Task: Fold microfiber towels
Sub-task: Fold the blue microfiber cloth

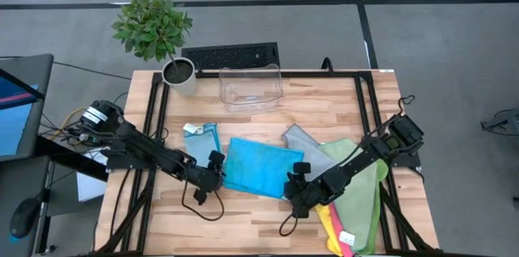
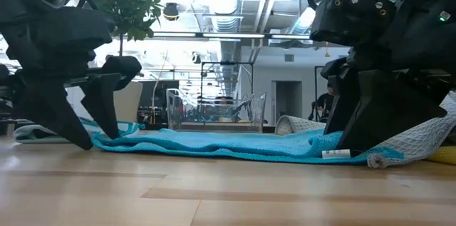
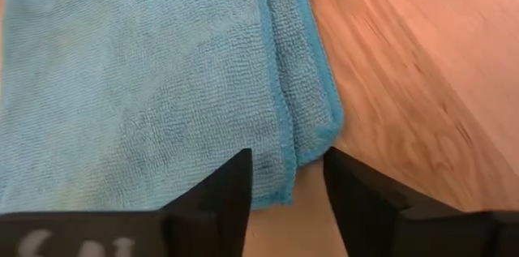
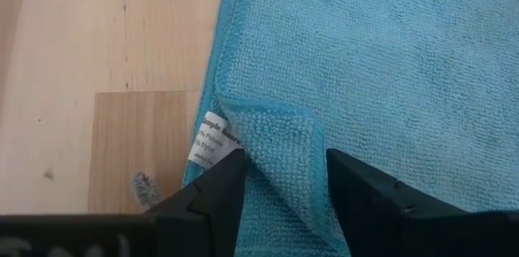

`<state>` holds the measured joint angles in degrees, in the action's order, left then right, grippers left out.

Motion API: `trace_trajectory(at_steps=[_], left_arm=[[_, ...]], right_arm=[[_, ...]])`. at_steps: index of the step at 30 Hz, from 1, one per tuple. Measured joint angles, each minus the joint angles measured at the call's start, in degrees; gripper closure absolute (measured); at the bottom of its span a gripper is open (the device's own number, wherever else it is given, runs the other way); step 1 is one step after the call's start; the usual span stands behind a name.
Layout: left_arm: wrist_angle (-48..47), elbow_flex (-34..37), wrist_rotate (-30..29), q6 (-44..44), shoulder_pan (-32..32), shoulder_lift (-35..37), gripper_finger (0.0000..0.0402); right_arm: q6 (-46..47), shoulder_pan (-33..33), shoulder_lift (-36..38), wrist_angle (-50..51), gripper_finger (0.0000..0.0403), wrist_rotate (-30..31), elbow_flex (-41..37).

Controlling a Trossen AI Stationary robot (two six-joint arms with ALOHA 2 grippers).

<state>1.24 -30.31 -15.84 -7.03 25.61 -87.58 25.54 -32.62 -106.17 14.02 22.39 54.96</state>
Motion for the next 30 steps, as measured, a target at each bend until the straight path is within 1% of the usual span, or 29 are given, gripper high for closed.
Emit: trace_trajectory(at_steps=[6, 8, 10, 13, 15, 18, 21, 25, 27, 30], left_arm=[[-1.5, 0.0, 0.7, -0.2, 0.0, -0.1, 0.0329], [-1.7, 0.0, 0.5, -0.4, 0.0, -0.1, 0.0346], [-2.2, 0.0, 0.1, -0.5, 0.0, -0.1, 0.0356], [-4.2, 0.0, -0.9, -0.5, 0.0, 0.6, 0.0357], [-6.3, 0.1, -1.5, -0.1, -0.1, 1.6, 0.0348], [-8.8, 0.2, -2.1, 0.7, -0.2, 3.5, 0.0320], [-10.4, 0.4, -2.1, 1.0, -0.2, 5.1, 0.0278], [-9.7, 0.4, -1.3, 1.0, -0.2, 5.1, 0.0231], [-8.6, 0.4, -0.9, 1.0, -0.2, 4.6, 0.0220], [-6.4, 0.3, -0.9, 0.2, -0.1, 3.5, 0.0219]], right_arm=[[0.0, 0.0, 0.0, 0.0, 0.0210, 0.0, 0.0], [0.0, 0.0, 0.0, 0.0, 0.0209, 0.0, 0.0], [0.0, 0.0, 0.0, 0.0, 0.0209, 0.0, 0.0], [0.0, 0.0, 0.0, 0.0, 0.0211, 0.0, 0.0], [0.0, 0.0, 0.0, 0.0, 0.0212, 0.0, 0.0], [0.0, 0.0, 0.0, 0.0, 0.0214, 0.0, 0.0], [0.0, 0.0, 0.0, 0.0, 0.0213, 0.0, 0.0], [0.0, 0.0, 0.0, 0.0, 0.0215, 0.0, 0.0], [0.0, 0.0, 0.0, 0.1, 0.0217, 0.0, 0.0], [0.0, 0.0, 0.0, 0.1, 0.0218, 0.0, 0.0]])
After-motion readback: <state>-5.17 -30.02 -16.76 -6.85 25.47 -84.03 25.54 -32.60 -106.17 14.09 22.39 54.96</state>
